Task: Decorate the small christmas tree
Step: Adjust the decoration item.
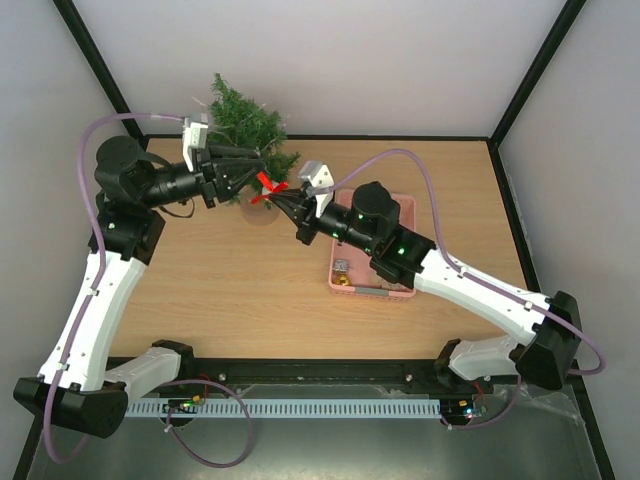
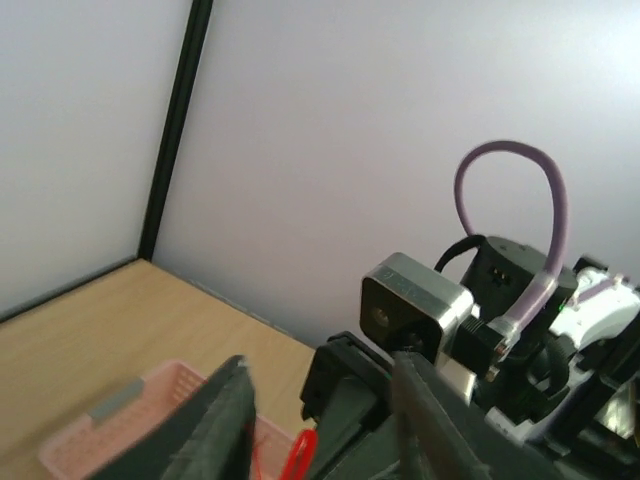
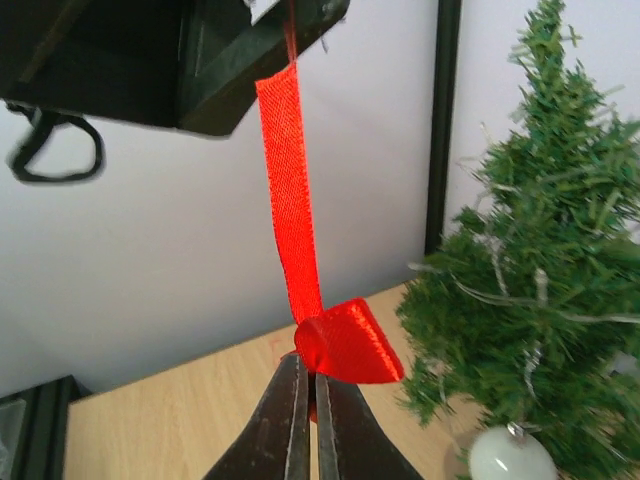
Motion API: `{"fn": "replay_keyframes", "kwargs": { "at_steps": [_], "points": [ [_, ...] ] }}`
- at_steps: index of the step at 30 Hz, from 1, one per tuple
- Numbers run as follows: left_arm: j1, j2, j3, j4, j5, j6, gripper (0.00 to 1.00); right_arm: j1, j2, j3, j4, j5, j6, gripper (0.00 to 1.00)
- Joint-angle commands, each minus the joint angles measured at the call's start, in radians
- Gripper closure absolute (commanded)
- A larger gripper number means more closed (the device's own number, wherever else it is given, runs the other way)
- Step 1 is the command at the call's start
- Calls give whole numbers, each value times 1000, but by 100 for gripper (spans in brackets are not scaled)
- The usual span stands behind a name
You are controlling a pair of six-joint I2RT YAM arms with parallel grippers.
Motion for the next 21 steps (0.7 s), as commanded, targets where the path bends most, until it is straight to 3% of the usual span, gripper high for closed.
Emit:
{"fn": "replay_keyframes", "kwargs": {
  "at_steps": [1, 3, 10, 21],
  "points": [
    [-4, -5, 23, -72, -45, 56, 50, 3, -28, 19, -149, 131, -81, 98],
    [-4, -1, 37, -151, -70, 135, 45, 1, -19, 55, -254, 190, -111, 98],
    [-6, 35, 109, -412, -325, 369, 42, -1, 79, 200, -553, 333, -147, 98],
    [-9, 103, 295, -648, -577, 432, 39, -30, 107, 216, -654, 353, -186, 98]
  ]
}}
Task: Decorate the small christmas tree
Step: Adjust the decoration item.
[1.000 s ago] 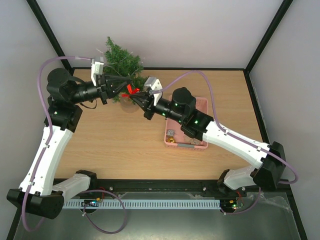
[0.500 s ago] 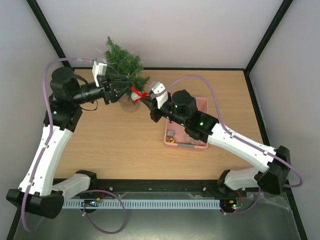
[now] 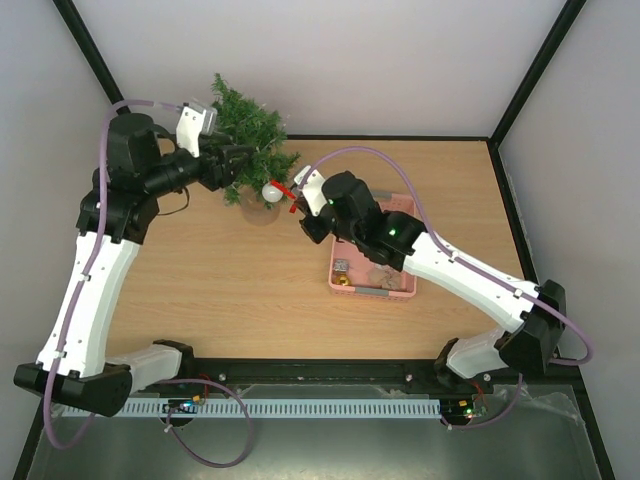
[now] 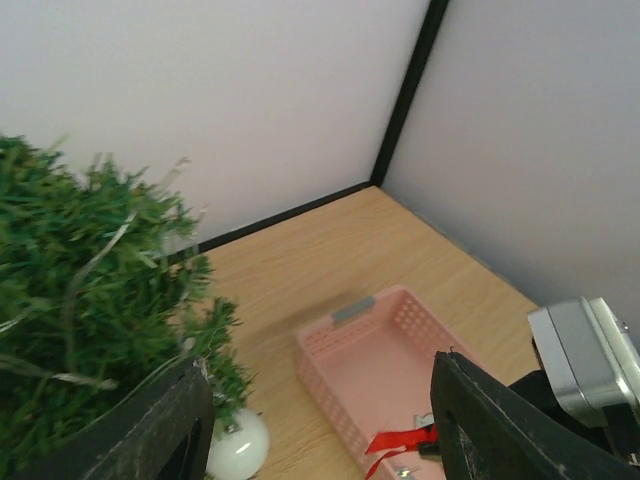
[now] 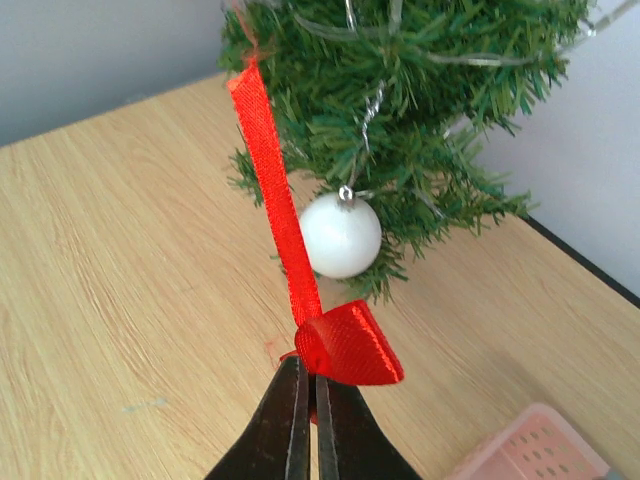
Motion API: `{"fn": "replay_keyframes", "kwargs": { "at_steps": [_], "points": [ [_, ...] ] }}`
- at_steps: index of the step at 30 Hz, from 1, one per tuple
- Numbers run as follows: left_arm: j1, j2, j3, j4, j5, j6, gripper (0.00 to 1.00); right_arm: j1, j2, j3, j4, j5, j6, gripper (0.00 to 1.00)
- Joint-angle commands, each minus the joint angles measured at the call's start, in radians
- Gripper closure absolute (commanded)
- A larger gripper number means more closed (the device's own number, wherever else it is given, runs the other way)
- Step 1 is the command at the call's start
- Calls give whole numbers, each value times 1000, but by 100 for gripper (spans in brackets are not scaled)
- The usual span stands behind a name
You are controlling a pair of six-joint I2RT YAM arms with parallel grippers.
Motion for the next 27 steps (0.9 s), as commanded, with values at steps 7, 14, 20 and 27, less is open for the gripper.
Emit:
{"fn": "replay_keyframes", "kwargs": {
  "at_steps": [7, 14, 20, 27],
  "points": [
    [-7, 13, 24, -42, 144, 13, 45, -14, -9, 25, -117, -70, -49, 98],
    [-92, 107, -25, -55, 339, 87, 51, -14, -58, 19, -102, -242, -52, 98],
    [-132, 154, -34, -99, 421, 134, 54, -14, -75, 18, -92, -296, -31, 98],
    [-134, 179, -35, -186, 435, 217, 53, -13, -96, 5, -62, -314, -9, 98]
  ]
}}
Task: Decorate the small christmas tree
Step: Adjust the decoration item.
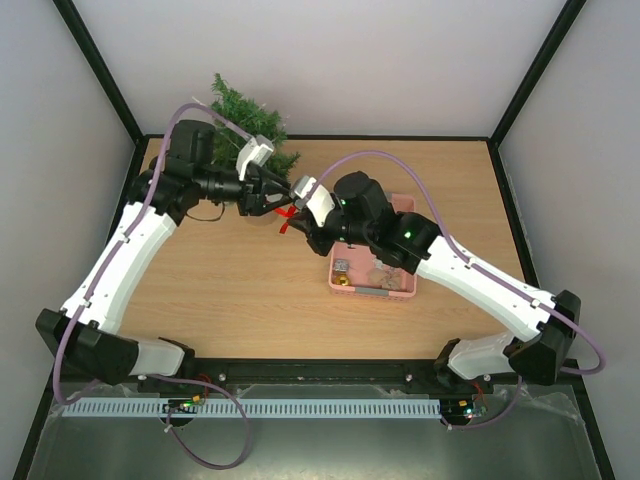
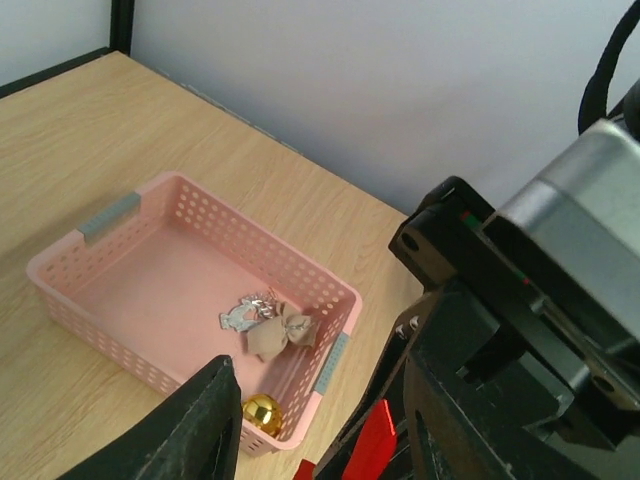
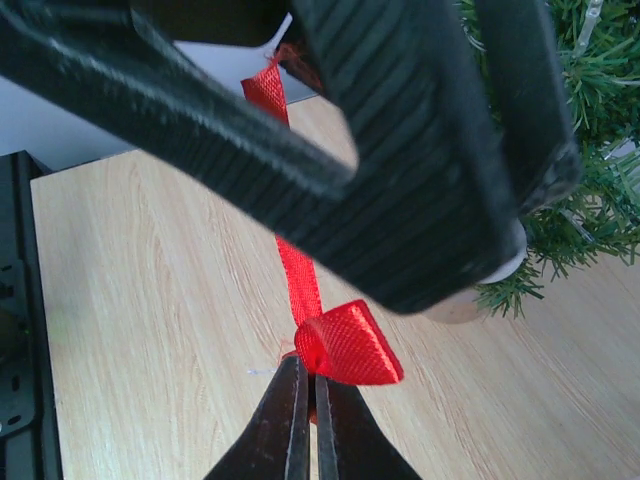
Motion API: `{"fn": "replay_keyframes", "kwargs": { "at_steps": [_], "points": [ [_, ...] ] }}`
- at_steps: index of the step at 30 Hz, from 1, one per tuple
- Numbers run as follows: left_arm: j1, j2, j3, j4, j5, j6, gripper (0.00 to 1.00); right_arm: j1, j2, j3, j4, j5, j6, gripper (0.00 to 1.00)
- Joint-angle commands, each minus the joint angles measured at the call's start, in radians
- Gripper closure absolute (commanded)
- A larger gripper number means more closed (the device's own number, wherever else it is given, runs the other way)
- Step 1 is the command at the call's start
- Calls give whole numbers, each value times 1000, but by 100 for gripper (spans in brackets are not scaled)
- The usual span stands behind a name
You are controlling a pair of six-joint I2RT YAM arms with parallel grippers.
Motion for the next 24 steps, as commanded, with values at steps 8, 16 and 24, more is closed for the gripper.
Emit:
{"fn": "replay_keyframes", "kwargs": {
  "at_steps": [8, 16, 24],
  "points": [
    [-4, 9, -11, -77, 92, 94, 51, -1, -32, 7, 32, -26, 38, 98],
    [-32, 14, -20, -104, 85, 139, 63, 0, -32, 8, 36, -21, 52, 98],
    [-23, 2, -6, -17, 80, 43, 97, -1, -90, -62, 112, 67, 114, 78]
  ]
}}
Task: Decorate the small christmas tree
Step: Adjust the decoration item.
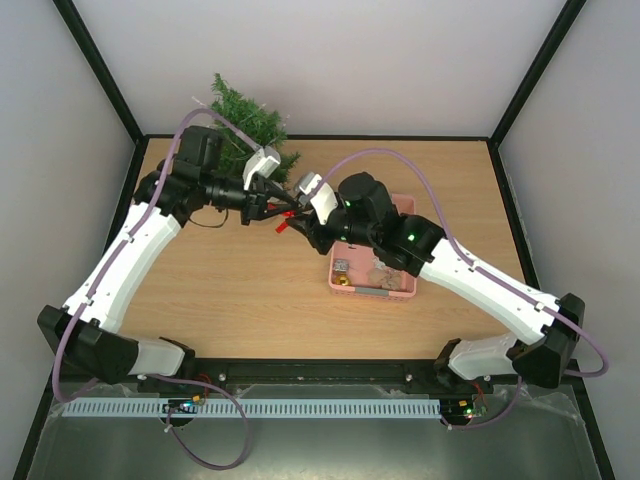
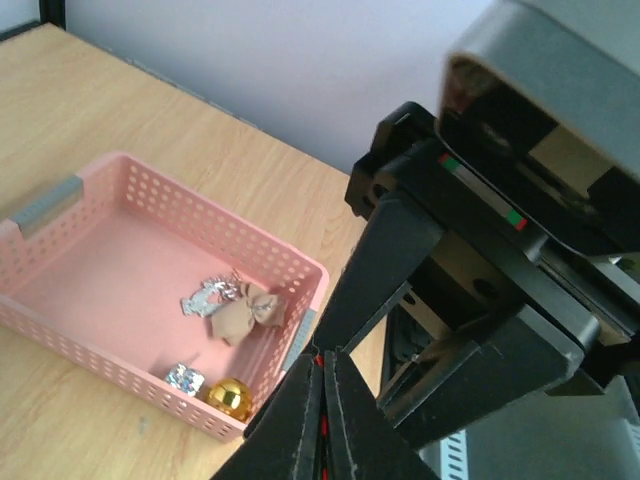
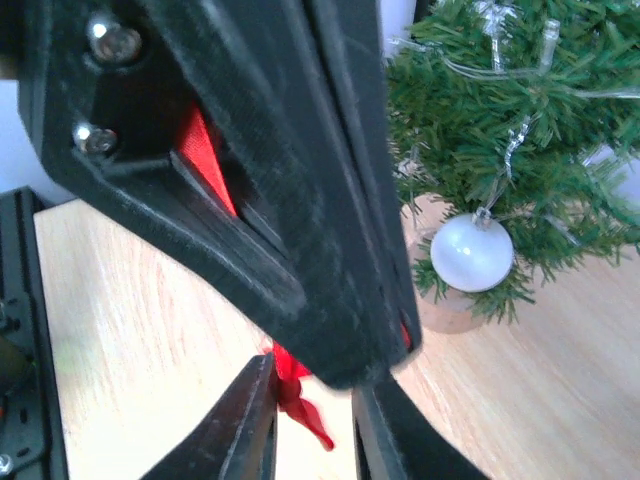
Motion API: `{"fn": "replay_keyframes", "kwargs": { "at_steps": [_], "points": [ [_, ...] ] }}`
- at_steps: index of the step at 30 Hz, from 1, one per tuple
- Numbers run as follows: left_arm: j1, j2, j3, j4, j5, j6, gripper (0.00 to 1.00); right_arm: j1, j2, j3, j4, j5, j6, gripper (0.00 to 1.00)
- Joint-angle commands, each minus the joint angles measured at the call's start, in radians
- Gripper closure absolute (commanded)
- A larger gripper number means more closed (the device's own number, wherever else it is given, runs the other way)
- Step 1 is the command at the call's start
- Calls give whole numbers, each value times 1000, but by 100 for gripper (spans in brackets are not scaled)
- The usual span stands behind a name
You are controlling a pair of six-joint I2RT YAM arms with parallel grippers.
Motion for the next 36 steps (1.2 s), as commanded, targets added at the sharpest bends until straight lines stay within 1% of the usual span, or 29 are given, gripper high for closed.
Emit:
{"fn": "replay_keyframes", "kwargs": {
  "at_steps": [1, 3, 7, 10, 12, 16, 19, 21, 23, 28, 29, 30, 31, 32, 34, 36],
  "points": [
    [17, -19, -4, 119, 40, -110, 98, -2, -102, -90, 124, 87, 74, 74],
    [26, -55, -48, 267, 81, -238, 98, -2, -172, -182, 254, 106, 159, 64],
    [30, -139, -164, 652, 120, -550, 98, -3, -325, -405, 619, 77, 405, 56],
    [28, -162, -197, 828, 127, -704, 98, -2, -358, -500, 851, 43, 523, 51],
    [23, -170, -216, 938, 126, -788, 98, -3, -349, -516, 926, 0, 559, 46],
    [15, -189, -261, 1118, 112, -940, 98, -3, -307, -509, 1017, -52, 607, 35],
    [2, -193, -291, 1230, 103, -1027, 98, -2, -266, -486, 1059, -72, 630, 35],
    [-7, -195, -296, 1255, 99, -1048, 98, -2, -243, -467, 1080, -99, 634, 40],
    [-10, -197, -297, 1257, 95, -1051, 98, -2, -225, -450, 1093, -113, 634, 54],
    [-11, -202, -297, 1232, 83, -1039, 98, -3, -232, -454, 1115, -96, 617, 93],
    [-10, -205, -295, 1211, 75, -1029, 96, -2, -236, -455, 1118, -97, 609, 98],
    [-8, -206, -292, 1183, 61, -1008, 91, -2, -243, -457, 1117, -97, 601, 98],
    [-4, -208, -282, 1139, 46, -980, 84, -3, -249, -459, 1112, -89, 595, 98],
    [5, -210, -270, 1078, 24, -947, 74, -1, -256, -457, 1095, -76, 585, 98],
    [41, -216, -222, 884, -46, -853, 50, -3, -263, -445, 1023, -43, 551, 98],
    [95, -219, -164, 713, -147, -731, 40, -2, -269, -425, 917, 19, 506, 98]
  ]
}}
